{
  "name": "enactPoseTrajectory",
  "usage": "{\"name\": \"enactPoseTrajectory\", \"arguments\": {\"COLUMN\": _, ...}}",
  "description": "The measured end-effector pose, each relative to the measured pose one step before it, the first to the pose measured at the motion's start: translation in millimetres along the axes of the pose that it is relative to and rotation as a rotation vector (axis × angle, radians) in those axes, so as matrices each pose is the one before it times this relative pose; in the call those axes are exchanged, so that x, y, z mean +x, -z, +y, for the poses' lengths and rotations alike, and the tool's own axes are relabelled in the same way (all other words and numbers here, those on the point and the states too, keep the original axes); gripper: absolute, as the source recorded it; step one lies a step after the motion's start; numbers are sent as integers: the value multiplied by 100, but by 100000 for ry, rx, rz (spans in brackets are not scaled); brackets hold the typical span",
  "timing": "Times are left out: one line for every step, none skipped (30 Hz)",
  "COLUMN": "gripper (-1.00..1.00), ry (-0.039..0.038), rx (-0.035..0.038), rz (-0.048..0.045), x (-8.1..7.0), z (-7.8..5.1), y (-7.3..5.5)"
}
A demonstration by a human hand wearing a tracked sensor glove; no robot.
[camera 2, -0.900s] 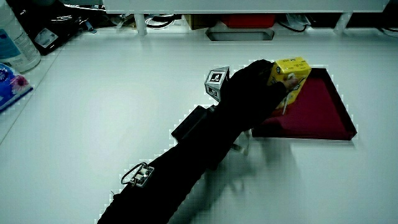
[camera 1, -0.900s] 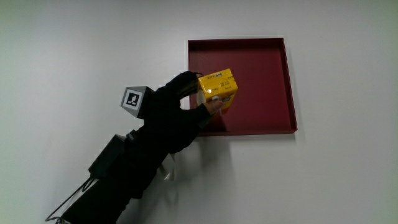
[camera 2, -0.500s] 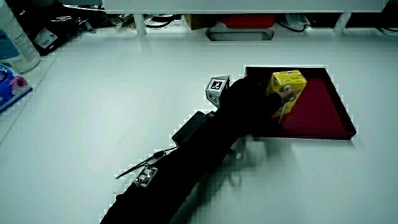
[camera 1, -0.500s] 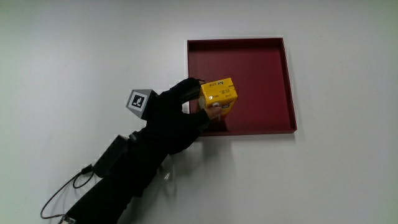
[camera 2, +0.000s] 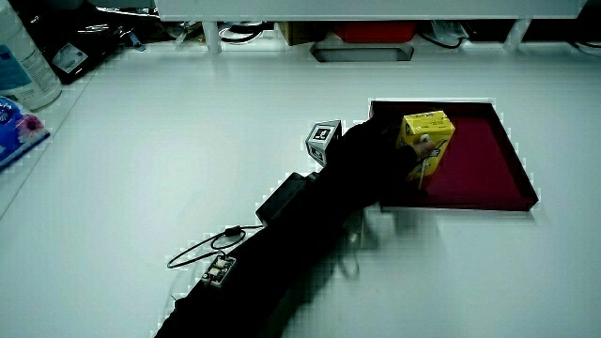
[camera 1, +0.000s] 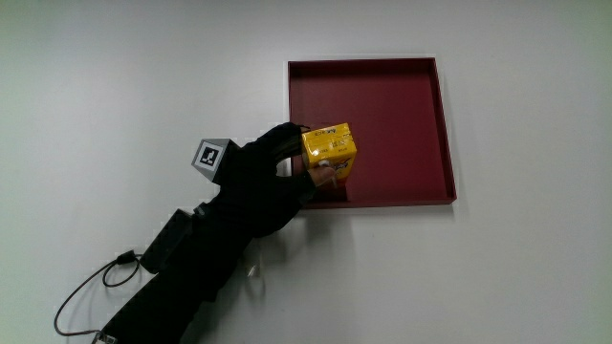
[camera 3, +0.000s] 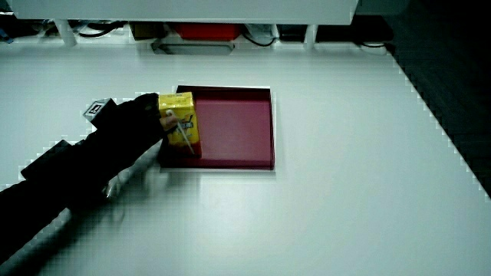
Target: Place ice redtea
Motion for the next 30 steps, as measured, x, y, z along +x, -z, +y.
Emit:
{"name": "enactPoseTrajectory", "arguments": {"gripper": 0, "ry": 194, "rx": -476, "rz": 1135, "x": 112, "z": 1, "y": 73}}
{"name": "enactPoseTrajectory", "arguments": {"gripper": 0, "ry": 617, "rx": 86, "rz": -409, "x": -66, "z": 25, "y": 13}}
{"name": "enactPoseTrajectory", "arguments": {"gripper": 0, "ry": -731, "rx": -157, "rz": -341, "x": -54, "z": 0, "y": -35}}
{"name": "enactPoseTrajectory", "arguments": {"gripper": -4, "ry": -494, "rx": -187, "rz": -101, "x": 24, "z": -62, "y": -12}}
{"name": "enactPoseTrajectory", "arguments": {"gripper": -7, "ry": 639, "rx": 252, "rz": -73, "x": -98, "z": -47, "y": -60}}
{"name": "enactPoseTrajectory", "arguments": {"gripper": -11, "ry": -120, "rx": 252, "rz": 431, "x": -148, "z": -13, "y": -73}}
{"name": "enactPoseTrajectory", "arguments": {"gripper": -14, "ry": -498, "rx": -87, "rz": -745, "x": 153, "z": -31, "y": 103}}
{"name": "enactPoseTrajectory", "arguments": {"gripper": -18, "ry": 524, "rx": -266, "rz": 195, "x": -39, "z": 9, "y": 6}}
{"name": "enactPoseTrajectory", "arguments": {"gripper": -21, "ry": 7, "rx": 25, "rz": -370, "x": -36, "z": 4, "y": 17}}
{"name": "enactPoseTrajectory", "arguments": {"gripper": -25, "ry": -854, "rx": 243, "rz": 1120, "x": -273, "z": -3, "y": -118}}
{"name": "enactPoseTrajectory", "arguments": {"gripper": -29, "ry": 452, "rx": 4, "rz": -666, "x": 181, "z": -15, "y": 100}}
{"name": "enactPoseTrajectory", "arguments": {"gripper": -32, "ry": 659, "rx": -145, "rz": -1306, "x": 182, "z": -25, "y": 114}}
{"name": "enactPoseTrajectory", "arguments": {"gripper": -36, "ry": -479, "rx": 60, "rz": 556, "x": -126, "z": -1, "y": -62}}
{"name": "enactPoseTrajectory", "arguments": {"gripper": -39, "ry": -368, "rx": 106, "rz": 108, "x": 171, "z": -17, "y": 52}}
{"name": "enactPoseTrajectory", "arguments": {"gripper": -43, "ry": 161, "rx": -109, "rz": -33, "x": -147, "z": -16, "y": -80}}
{"name": "enactPoseTrajectory", "arguments": {"gripper": -46, "ry": -442, "rx": 160, "rz": 14, "x": 69, "z": -21, "y": 43}}
{"name": "enactPoseTrajectory", "arguments": {"gripper": -50, "ry": 7, "rx": 77, "rz": 661, "x": -177, "z": 25, "y": -64}}
{"name": "enactPoseTrajectory", "arguments": {"gripper": -54, "ry": -129, "rx": 59, "rz": -688, "x": 119, "z": -25, "y": 74}}
{"name": "enactPoseTrajectory", "arguments": {"gripper": -57, "ry": 219, "rx": -58, "rz": -672, "x": 60, "z": -28, "y": 59}}
{"name": "enactPoseTrajectory", "arguments": {"gripper": -61, "ry": -905, "rx": -115, "rz": 62, "x": 202, "z": -67, "y": 85}}
{"name": "enactPoseTrajectory", "arguments": {"gripper": -64, "ry": -1444, "rx": 359, "rz": 958, "x": -162, "z": -71, "y": -135}}
{"name": "enactPoseTrajectory", "arguments": {"gripper": -68, "ry": -1102, "rx": 46, "rz": -1757, "x": 295, "z": -163, "y": 47}}
{"name": "enactPoseTrajectory", "arguments": {"gripper": -71, "ry": -668, "rx": 851, "rz": 252, "x": 47, "z": -195, "y": -192}}
{"name": "enactPoseTrajectory", "arguments": {"gripper": -75, "ry": 178, "rx": 421, "rz": -832, "x": 333, "z": -182, "y": -90}}
{"name": "enactPoseTrajectory", "arguments": {"gripper": -79, "ry": -679, "rx": -44, "rz": -1980, "x": 284, "z": -184, "y": -121}}
{"name": "enactPoseTrajectory", "arguments": {"gripper": -82, "ry": -122, "rx": 249, "rz": 1667, "x": 207, "z": -182, "y": -289}}
{"name": "enactPoseTrajectory", "arguments": {"gripper": -86, "ry": -299, "rx": -402, "rz": 230, "x": 343, "z": -223, "y": -182}}
{"name": "enactPoseTrajectory", "arguments": {"gripper": -89, "ry": -299, "rx": -402, "rz": 230, "x": 342, "z": -225, "y": -182}}
{"name": "enactPoseTrajectory", "arguments": {"gripper": -93, "ry": 13, "rx": -537, "rz": 1987, "x": 422, "z": -229, "y": -170}}
{"name": "enactPoseTrajectory", "arguments": {"gripper": -96, "ry": 716, "rx": -1198, "rz": 2144, "x": 179, "z": -146, "y": -265}}
